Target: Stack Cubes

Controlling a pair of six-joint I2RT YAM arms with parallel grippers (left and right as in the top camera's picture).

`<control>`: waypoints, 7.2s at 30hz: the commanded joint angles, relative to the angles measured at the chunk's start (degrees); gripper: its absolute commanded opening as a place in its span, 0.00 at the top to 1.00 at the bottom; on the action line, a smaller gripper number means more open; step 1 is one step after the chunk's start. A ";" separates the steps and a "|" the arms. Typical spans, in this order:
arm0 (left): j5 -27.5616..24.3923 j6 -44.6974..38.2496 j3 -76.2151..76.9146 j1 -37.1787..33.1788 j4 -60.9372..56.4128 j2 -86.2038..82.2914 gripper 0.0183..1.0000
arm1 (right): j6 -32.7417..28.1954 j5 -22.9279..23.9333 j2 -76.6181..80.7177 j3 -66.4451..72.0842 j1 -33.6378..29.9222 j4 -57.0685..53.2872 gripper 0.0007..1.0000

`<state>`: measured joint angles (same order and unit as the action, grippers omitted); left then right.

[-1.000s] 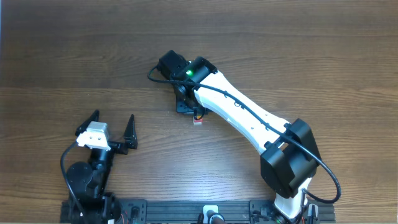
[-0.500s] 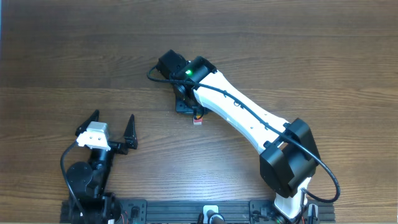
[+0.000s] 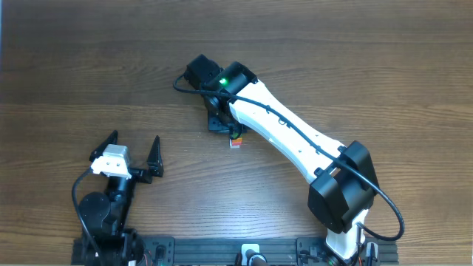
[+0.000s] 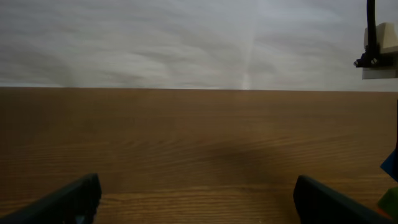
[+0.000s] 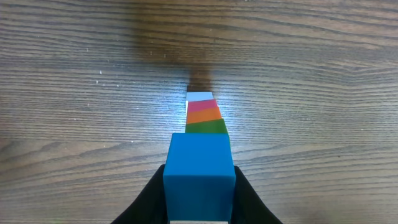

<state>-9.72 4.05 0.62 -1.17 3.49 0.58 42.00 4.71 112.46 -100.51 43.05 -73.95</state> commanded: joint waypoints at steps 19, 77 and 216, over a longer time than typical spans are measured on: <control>-0.74 -0.83 -0.31 -0.33 0.00 -0.31 0.00 | 0.22 0.94 0.72 -1.33 0.87 -2.16 0.99; -0.74 -0.83 -0.31 -0.33 0.00 -0.31 0.00 | 0.83 0.70 1.14 3.19 1.16 0.46 0.59; -0.74 -0.83 -0.28 -0.33 0.00 -0.31 0.00 | -49.35 -11.28 -112.15 100.24 -52.39 70.31 0.01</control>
<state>-9.72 4.05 0.62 -1.17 3.49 0.58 -7.33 -5.54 0.84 -0.78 -8.97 -3.81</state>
